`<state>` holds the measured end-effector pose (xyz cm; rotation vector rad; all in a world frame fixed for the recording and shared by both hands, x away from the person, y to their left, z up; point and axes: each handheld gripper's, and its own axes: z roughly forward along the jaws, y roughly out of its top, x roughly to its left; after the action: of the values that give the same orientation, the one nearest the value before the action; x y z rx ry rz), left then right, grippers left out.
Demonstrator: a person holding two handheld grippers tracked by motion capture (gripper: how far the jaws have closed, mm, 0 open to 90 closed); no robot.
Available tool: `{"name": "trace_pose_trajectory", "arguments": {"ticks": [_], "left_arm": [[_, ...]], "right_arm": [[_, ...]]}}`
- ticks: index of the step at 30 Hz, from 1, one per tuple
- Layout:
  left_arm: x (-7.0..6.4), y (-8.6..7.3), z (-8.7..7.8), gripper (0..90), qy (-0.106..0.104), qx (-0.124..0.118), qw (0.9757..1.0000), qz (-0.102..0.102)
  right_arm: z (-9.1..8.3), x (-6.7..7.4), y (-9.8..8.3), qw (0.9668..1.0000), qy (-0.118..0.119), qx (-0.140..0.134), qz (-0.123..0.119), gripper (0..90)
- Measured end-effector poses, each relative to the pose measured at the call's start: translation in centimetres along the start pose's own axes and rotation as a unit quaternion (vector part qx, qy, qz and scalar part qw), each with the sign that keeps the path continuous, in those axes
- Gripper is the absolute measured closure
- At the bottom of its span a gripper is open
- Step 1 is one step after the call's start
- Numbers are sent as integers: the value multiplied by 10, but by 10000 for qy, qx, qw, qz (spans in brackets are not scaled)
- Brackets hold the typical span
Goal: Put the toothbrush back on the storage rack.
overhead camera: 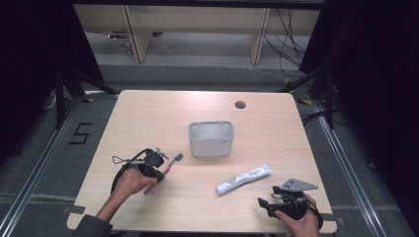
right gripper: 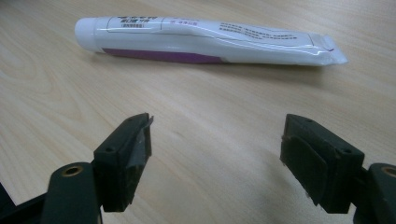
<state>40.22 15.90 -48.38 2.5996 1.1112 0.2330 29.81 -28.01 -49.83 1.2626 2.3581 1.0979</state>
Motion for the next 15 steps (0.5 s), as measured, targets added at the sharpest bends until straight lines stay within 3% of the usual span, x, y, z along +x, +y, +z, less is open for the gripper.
{"name": "trace_pose_trajectory", "arguments": {"ticks": [9,13,15], "left_arm": [[3,4,-1,831,-80,418,9990,150],[1,6,-1,832,-10,565,9981,231],[1,7,-1,832,-10,635,9976,282]], "right_arm": [[0,1,0,10000,-18,6,13,253],[0,0,0,10000,-17,9,-7,253],[0,2,0,9999,54,17,128,253]]}}
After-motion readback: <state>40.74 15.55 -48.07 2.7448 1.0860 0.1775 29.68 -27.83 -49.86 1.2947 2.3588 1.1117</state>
